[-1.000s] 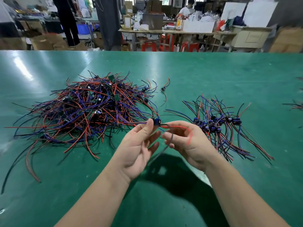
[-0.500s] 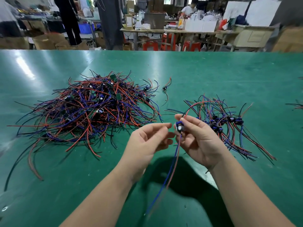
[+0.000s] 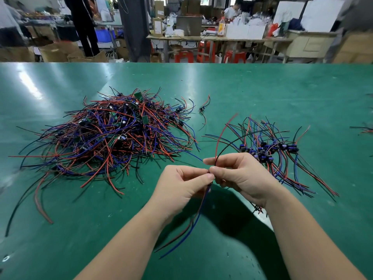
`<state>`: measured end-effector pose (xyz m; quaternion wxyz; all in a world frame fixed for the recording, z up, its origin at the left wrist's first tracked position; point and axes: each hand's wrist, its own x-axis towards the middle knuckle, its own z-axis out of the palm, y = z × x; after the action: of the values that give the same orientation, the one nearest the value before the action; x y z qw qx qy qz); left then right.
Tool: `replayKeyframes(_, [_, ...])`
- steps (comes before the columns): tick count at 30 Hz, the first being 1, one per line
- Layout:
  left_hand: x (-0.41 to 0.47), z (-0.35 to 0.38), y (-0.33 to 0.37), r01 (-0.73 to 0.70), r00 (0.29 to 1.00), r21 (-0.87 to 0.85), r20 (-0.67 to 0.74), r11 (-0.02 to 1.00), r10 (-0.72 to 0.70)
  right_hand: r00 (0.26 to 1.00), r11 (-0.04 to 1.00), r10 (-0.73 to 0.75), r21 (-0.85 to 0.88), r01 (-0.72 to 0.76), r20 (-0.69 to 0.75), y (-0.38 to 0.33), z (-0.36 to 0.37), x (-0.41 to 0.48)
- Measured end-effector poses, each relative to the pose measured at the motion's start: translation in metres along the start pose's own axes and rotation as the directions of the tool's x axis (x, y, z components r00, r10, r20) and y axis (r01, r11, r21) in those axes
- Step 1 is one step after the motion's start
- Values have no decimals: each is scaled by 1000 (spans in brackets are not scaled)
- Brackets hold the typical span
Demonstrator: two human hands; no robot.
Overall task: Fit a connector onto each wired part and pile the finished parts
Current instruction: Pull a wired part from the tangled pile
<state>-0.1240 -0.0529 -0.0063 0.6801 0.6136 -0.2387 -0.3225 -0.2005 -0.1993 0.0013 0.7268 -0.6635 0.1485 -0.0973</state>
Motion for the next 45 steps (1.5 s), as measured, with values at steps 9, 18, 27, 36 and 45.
replayKeyframes(9, [-2, 2, -1, 158, 983, 76, 80, 985, -164, 880, 955, 30, 274, 115, -473, -18, -33, 1])
replayKeyframes(18, [-2, -4, 2, 88, 992, 96, 81, 991, -96, 785, 964, 77, 247, 99, -614, -10, -34, 6])
replayKeyframes(27, [10, 0, -8, -62, 984, -75, -170, 995, 48, 938, 841, -331, -485, 241, -108, 3, 21, 0])
replayKeyframes(36, [16, -22, -12, -246, 852, 659, -203, 711, 483, 453, 724, -633, -687, 59, -628, -16, -60, -2])
replayKeyframes(45, [31, -52, -26, 173, 937, 964, -224, 202, 269, 652, 543, -274, -673, -502, -707, -1, -89, 2])
